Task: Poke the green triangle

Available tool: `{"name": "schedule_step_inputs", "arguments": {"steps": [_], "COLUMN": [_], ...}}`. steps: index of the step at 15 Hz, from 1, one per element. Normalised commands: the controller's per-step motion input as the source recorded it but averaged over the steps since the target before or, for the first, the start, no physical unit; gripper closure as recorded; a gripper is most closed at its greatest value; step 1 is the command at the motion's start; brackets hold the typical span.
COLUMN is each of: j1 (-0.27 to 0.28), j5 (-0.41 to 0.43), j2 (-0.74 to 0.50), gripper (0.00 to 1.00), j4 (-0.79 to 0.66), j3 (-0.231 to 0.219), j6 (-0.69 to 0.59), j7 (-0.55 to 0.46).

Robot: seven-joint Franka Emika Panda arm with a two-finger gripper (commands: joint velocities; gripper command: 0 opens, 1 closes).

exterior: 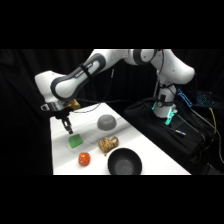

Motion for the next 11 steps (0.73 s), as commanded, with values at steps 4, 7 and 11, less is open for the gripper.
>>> {"name": "schedule_step_inputs", "arguments": {"steps": [4,7,11], "j1": [0.129,0.139,0.12], "j5": [-0.106,-0.136,-0.145], "j2": [-0.65,-0.59,-0.45], "gripper": [0.34,0.0,0.0], "j4": [-0.53,-0.44,-0.34], "j3": [-0.126,-0.145,-0.127], "j6": [-0.21,-0.2,-0.12], "j7": [0.21,0.24,0.19]}}
